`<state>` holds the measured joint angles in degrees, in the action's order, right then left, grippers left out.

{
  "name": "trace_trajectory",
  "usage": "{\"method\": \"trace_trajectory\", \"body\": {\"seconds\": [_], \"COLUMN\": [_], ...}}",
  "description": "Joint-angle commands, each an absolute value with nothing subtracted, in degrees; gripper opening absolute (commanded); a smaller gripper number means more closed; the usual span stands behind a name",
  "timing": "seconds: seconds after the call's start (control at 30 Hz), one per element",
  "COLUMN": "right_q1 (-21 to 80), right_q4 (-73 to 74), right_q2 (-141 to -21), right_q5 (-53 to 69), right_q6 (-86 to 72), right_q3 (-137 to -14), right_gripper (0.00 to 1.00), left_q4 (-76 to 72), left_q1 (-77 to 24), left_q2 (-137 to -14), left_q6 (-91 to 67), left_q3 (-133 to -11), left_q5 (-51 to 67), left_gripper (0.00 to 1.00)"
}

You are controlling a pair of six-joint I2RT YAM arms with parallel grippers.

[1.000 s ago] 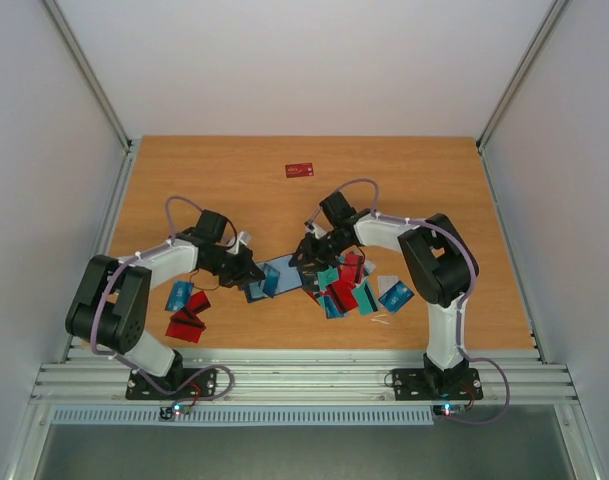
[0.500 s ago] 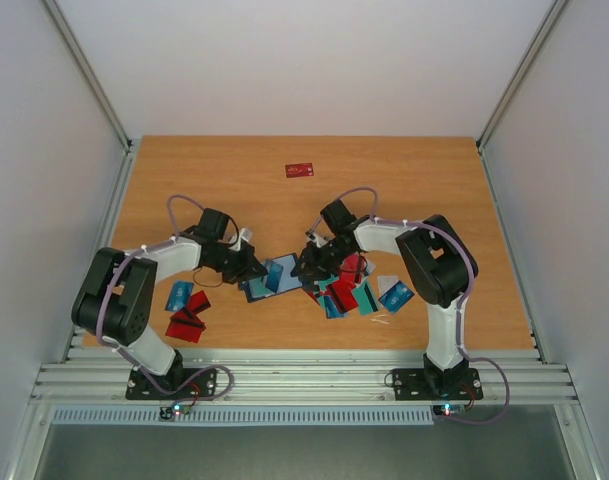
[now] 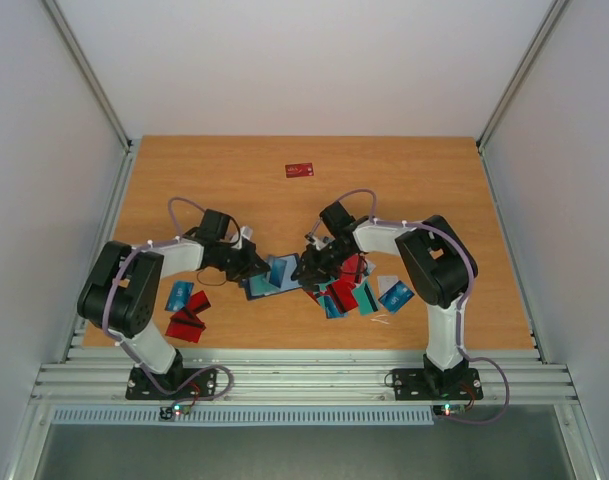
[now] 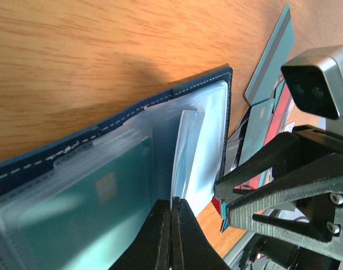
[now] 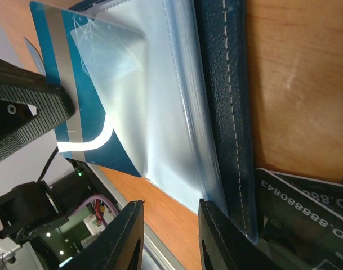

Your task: Put the credit cards into the card holder

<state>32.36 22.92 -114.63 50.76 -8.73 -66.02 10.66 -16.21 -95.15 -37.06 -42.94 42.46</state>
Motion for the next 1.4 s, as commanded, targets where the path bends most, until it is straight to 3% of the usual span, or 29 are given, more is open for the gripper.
{"method": "trace_trajectory", "body": {"seconds": [0.0, 0.63, 1.07, 1.37], "right_q1": [32.3, 31.6, 37.7, 38.4], "right_q4": [25.9, 31.9, 30.6, 32.4], "right_q2": [-111.7, -112.0, -112.0, -110.7], "right_q5": [48.9, 34.2, 37.6, 36.5], "right_q6": [-6.0, 2.2, 0.7, -1.4], "right_q3": [-67.7, -68.6, -66.9, -67.8], "right_gripper": [0.29, 0.2, 0.1, 0.1], "left_q4": [5.6, 5.7, 6.7, 6.5], "left_q1": [-16.5, -18.5, -18.7, -18.7], "left_q2": [-96.9, -94.6, -93.2, -90.7], "left_q6": [-39.6, -40.6, -39.9, -39.1], "left_q3": [-41.4, -38.3, -37.3, -33.9], "left_q5": [41.9, 39.8, 39.0, 38.4], "left_gripper": [0.0, 0.0, 0.0, 0.0]}}
